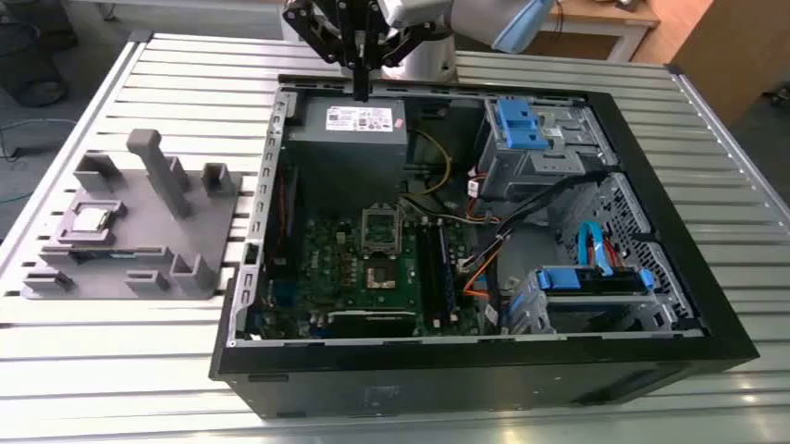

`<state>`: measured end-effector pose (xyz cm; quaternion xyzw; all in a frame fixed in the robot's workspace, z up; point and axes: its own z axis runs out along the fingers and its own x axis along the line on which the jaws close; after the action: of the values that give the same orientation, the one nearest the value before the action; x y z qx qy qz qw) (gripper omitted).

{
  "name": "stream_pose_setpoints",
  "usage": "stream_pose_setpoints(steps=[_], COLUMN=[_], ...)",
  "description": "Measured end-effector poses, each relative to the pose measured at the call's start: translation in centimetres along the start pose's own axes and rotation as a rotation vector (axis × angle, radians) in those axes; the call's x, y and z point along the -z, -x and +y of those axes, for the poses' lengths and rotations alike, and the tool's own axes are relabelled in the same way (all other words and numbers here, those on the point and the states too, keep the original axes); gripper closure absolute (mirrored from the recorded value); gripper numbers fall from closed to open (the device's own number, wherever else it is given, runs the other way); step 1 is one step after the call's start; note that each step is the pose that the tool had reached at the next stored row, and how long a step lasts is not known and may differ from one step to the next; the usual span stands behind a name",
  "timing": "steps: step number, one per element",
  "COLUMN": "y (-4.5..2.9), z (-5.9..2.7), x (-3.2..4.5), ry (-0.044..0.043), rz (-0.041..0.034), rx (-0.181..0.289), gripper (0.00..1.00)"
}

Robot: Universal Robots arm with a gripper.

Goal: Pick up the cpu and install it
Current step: 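Reach for the cpu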

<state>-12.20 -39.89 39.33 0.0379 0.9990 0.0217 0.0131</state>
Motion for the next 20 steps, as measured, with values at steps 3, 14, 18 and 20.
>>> stream_pose_setpoints(steps=[3, 14, 18, 20], y=[0.0, -0.35, -0.8, -1.05], z=[0.0, -0.03, -0.06, -0.08], x=[0.0, 0.01, 0.02, 0.03], ry=[0.0, 0.0, 0.0001, 0.0001], rz=[0.0, 0.0, -0.0007, -0.0012], rx=[0.0, 0.0, 0.0, 0.0], gripper=[0.89, 0.89, 0.89, 0.89])
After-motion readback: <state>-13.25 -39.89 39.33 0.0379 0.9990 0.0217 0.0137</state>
